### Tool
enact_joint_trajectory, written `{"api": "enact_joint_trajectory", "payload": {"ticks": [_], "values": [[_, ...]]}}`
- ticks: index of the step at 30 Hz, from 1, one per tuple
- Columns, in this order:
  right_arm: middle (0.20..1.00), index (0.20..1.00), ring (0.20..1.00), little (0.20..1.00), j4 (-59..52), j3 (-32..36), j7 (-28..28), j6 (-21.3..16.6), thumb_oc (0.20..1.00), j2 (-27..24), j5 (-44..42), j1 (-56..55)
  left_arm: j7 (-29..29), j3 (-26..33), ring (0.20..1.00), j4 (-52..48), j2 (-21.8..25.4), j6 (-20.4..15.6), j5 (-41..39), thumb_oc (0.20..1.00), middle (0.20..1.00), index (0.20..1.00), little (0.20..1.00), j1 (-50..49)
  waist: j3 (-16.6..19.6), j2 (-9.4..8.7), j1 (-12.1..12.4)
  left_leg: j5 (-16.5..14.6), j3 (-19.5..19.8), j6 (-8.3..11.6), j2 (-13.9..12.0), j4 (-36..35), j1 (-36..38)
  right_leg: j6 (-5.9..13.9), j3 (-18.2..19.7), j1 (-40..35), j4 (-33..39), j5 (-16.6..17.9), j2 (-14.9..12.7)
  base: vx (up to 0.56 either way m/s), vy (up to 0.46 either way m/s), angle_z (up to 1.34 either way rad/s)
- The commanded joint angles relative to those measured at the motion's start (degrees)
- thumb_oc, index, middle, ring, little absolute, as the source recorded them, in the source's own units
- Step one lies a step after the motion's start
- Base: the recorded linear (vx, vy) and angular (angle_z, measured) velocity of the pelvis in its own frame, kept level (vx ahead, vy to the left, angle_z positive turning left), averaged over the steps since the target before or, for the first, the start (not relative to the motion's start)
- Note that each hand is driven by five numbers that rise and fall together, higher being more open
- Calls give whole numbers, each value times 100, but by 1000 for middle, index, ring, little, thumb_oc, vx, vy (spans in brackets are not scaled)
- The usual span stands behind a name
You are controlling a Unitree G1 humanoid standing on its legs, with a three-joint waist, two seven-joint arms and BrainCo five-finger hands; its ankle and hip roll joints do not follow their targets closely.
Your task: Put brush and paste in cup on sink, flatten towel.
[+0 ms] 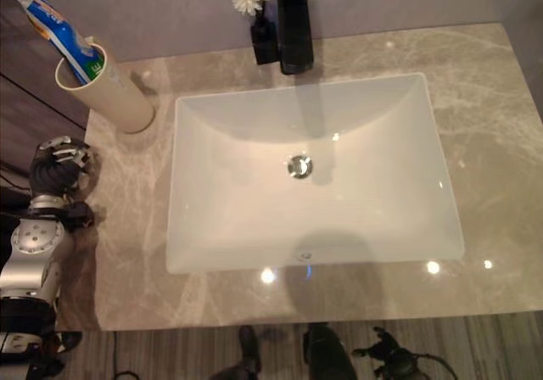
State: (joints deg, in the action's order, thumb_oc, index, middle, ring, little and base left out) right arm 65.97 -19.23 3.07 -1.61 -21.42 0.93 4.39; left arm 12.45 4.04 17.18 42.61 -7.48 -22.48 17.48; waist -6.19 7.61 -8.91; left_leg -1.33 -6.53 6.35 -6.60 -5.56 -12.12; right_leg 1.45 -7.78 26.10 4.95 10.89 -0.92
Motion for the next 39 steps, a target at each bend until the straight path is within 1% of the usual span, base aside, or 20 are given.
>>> {"api": "enact_joint_trajectory", "payload": {"ticks": [1, 8, 12, 14, 18, 28, 39], "values": [[1000, 1000, 1000, 1000, -34, -130, 37, -86, 1000, -56, -12, 58, -50, -382, 200, 317, 184, -116, 44, 200, 200, 200, 200, 353, -104, -105, -176, 443, 0, 103, 119, 56, 658, 361, 2, 40, -686, -502, -154, 0, 0, 0], [1000, 1000, 1000, 1000, 5, -195, 67, -127, 1000, -57, -53, 77, 113, -717, 200, 608, 283, -196, 172, 200, 200, 200, 200, 999, -115, -140, -247, 498, -61, 149, 68, 56, 649, 354, 22, 98, -731, -524, -100, 8, -19, -5], [1000, 1000, 1000, 1000, 11, -192, 94, -147, 1000, -55, -59, 72, 220, -744, 200, 581, 315, -224, 334, 200, 200, 200, 200, 1117, -110, -138, -257, 524, -61, 162, 57, 56, 661, 350, 16, 110, -746, -534, -86, 0, 0, 0], [1000, 1000, 1000, 1000, 29, -186, 109, -161, 1000, -31, -43, 47, 311, -662, 200, 497, 229, -259, 310, 200, 200, 200, 200, 1059, -93, -131, -252, 560, -57, 169, 50, 56, 691, 342, 18, 84, -736, -548, -70, 15, -9, 0], [1000, 1000, 1000, 1000, 94, -139, 138, -148, 1000, -19, -29, 42, 309, -505, 200, 218, 40, -317, 145, 200, 200, 200, 200, 851, -63, -99, -238, 571, -50, 167, 57, 56, 723, 338, 23, 29, -699, -561, -62, 0, 0, 0], [1000, 1000, 1000, 1000, 101, -69, 134, -178, 1000, -29, -1, -3, 287, -136, 200, -397, 55, -391, 299, 200, 200, 200, 200, 371, -9, -23, -166, 580, -54, 167, 60, 56, 759, 330, -16, -55, -619, -582, -64, 0, 0, 0], [1000, 1000, 1000, 1000, 164, -99, 118, -192, 1000, -22, 51, 15, 375, 135, 200, -718, 123, -484, 410, 200, 200, 200, 200, 228, 8, -27, -100, 539, -41, 148, 51, 56, 743, 328, -39, -104, -550, -548, -67, 0, 0, 0]]}}
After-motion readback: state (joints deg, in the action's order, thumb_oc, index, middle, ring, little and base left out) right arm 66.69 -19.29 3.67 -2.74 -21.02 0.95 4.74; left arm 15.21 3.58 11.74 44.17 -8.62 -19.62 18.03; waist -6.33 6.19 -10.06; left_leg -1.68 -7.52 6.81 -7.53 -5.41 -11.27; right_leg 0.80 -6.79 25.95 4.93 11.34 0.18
